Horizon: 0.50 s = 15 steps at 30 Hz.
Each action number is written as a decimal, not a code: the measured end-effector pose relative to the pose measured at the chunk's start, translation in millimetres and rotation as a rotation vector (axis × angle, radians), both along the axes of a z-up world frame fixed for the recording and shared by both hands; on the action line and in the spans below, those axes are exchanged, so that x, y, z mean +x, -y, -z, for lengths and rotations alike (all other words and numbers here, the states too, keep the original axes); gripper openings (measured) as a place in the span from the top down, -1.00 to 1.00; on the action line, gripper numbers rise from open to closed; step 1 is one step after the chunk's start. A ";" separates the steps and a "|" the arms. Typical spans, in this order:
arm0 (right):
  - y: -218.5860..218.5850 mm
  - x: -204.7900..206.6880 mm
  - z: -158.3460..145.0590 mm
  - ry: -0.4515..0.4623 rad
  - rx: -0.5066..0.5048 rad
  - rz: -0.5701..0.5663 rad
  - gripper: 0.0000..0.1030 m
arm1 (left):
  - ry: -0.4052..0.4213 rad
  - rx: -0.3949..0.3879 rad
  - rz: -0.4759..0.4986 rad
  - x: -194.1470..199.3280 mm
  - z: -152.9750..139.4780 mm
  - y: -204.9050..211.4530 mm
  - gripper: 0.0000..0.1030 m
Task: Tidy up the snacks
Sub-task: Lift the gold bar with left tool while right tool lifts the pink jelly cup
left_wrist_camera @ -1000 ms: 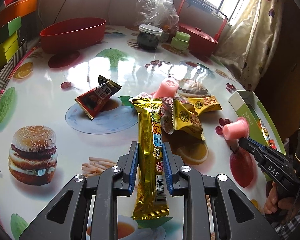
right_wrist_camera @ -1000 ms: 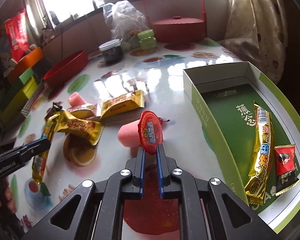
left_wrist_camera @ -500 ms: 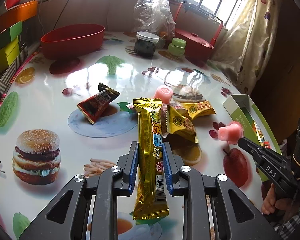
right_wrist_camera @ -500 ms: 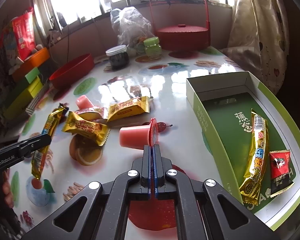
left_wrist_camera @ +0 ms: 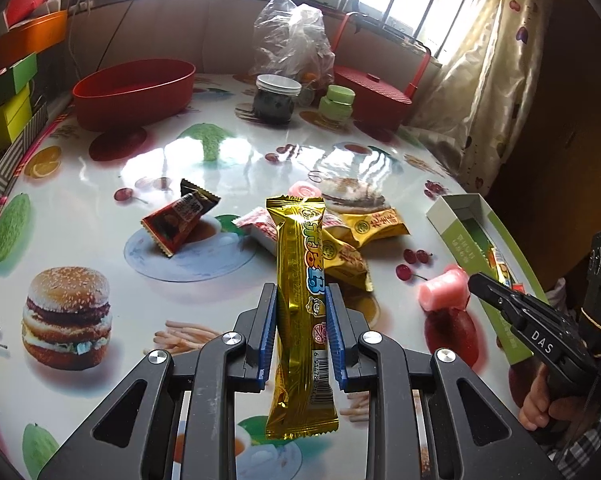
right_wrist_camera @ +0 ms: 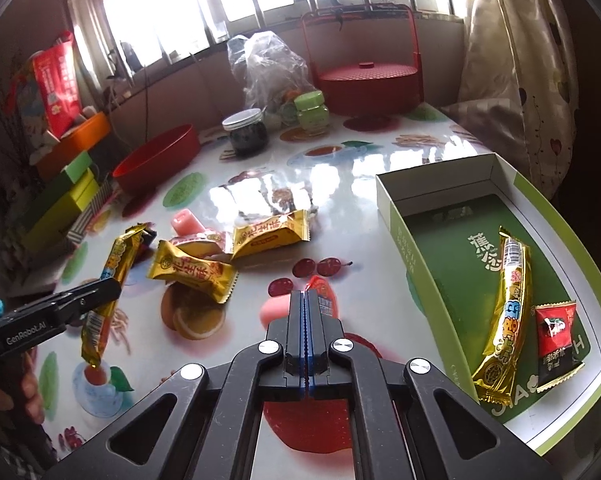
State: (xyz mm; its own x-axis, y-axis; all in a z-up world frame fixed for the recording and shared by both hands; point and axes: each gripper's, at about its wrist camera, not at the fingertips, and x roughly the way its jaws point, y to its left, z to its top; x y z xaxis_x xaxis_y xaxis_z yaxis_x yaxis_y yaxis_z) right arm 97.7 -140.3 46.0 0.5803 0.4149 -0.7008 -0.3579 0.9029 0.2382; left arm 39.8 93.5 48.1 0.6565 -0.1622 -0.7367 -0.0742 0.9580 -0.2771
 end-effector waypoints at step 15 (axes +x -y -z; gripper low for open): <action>-6.8 26.1 28.2 -0.095 0.087 0.018 -0.07 | -0.019 -0.004 0.024 2.1 4.6 8.5 0.52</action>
